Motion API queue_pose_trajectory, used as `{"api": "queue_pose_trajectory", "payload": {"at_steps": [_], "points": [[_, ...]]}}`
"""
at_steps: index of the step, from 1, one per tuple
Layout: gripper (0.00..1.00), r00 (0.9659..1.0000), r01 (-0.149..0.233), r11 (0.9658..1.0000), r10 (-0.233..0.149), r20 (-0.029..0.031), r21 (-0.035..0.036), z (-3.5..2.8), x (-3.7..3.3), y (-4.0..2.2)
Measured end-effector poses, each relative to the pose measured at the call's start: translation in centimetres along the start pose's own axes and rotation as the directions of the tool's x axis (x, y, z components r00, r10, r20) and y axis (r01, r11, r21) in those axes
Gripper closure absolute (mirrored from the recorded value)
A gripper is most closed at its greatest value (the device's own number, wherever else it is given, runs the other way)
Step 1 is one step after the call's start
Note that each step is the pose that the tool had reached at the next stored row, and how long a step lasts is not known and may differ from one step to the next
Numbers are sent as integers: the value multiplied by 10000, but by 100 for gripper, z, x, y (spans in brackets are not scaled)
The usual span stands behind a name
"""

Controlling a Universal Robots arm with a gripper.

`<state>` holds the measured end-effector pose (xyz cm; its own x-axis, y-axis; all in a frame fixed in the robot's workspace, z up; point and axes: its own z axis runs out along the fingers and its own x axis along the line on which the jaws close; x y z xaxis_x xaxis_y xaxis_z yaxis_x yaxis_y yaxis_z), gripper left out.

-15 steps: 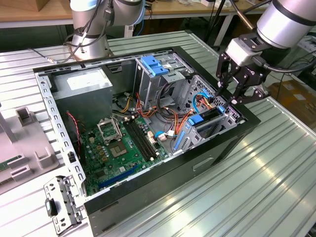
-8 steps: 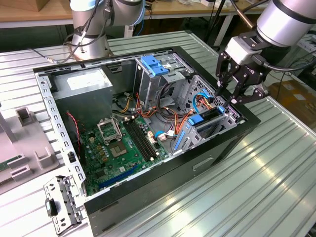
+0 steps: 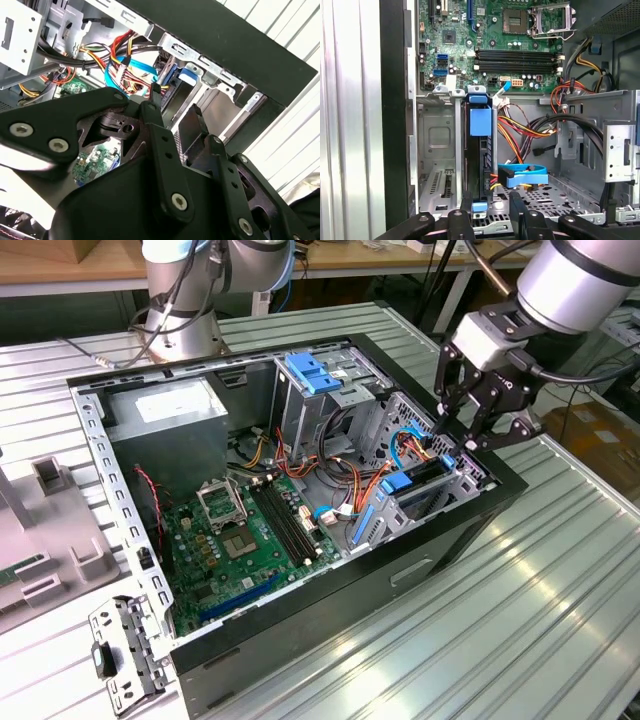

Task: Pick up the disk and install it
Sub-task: 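Insert the second disk wire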

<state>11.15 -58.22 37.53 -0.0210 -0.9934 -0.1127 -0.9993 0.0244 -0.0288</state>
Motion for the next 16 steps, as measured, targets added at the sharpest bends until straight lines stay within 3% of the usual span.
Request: {"api": "queue_pose_trajectory", "payload": {"at_steps": [6, 11, 16], "points": [[58, 10000, 1, 10000, -1, -1, 1, -1, -11, 45], [58, 10000, 0, 10000, 0, -1, 1, 13, -133, 51], [58, 10000, 0, 10000, 0, 12, 1, 11, -133, 132]]}}
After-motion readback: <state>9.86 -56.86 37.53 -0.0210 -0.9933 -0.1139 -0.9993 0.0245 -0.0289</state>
